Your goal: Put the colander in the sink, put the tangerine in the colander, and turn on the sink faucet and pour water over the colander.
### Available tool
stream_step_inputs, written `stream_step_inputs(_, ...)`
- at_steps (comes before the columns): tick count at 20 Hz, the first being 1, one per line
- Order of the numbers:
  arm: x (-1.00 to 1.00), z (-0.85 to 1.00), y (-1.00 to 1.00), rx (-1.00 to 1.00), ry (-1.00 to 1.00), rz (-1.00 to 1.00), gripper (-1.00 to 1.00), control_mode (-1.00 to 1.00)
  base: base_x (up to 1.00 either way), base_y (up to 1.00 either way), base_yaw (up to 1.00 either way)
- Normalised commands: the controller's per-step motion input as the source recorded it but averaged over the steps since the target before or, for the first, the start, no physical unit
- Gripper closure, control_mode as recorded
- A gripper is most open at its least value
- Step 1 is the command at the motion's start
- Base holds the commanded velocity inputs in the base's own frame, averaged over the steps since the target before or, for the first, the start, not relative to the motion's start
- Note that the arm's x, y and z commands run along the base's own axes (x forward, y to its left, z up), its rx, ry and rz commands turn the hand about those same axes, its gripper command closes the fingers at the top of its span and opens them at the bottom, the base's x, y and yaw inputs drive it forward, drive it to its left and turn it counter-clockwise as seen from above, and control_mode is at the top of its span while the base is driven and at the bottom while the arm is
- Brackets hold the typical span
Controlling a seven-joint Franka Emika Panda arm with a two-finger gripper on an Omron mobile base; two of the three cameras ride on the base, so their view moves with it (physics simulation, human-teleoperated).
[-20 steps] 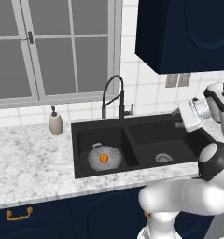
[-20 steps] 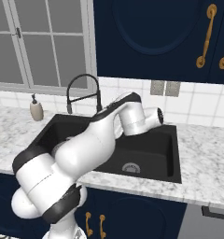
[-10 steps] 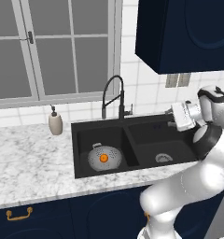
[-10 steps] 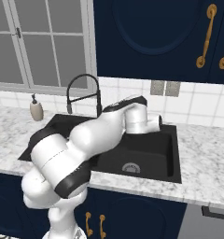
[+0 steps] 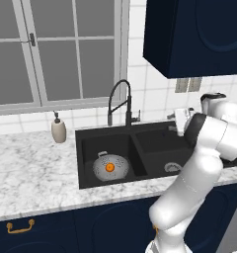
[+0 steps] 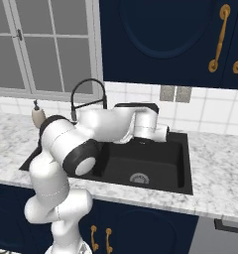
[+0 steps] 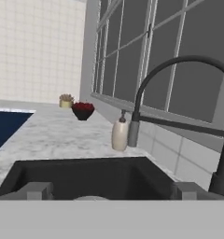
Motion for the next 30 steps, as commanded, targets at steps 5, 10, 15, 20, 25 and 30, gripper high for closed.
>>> stream_step_inputs(5,0.27,-0.24,-0.01,0.09,0.0,0.0,-1.0,-1.0,0.0,0.0,0.0)
stream_step_inputs(10,0.43,-0.06,0.0,0.05,0.0,0.0,-1.0,-1.0,0.0,0.0,0.0)
stream_step_inputs(15,0.37,-0.05,0.0,0.07,0.0,0.0,-1.0,-1.0,0.0,0.0,0.0)
stream_step_inputs(20,0.32,-0.09,0.16,0.02,0.0,-0.03,-1.0,-1.0,0.0,0.0,0.0)
stream_step_inputs(25,0.29,-0.02,0.3,0.0,0.0,-0.13,-1.0,-1.0,0.0,0.0,0.0)
stream_step_inputs(30,0.26,-0.03,0.33,-0.06,0.0,-0.28,-1.0,-1.0,0.0,0.0,0.0)
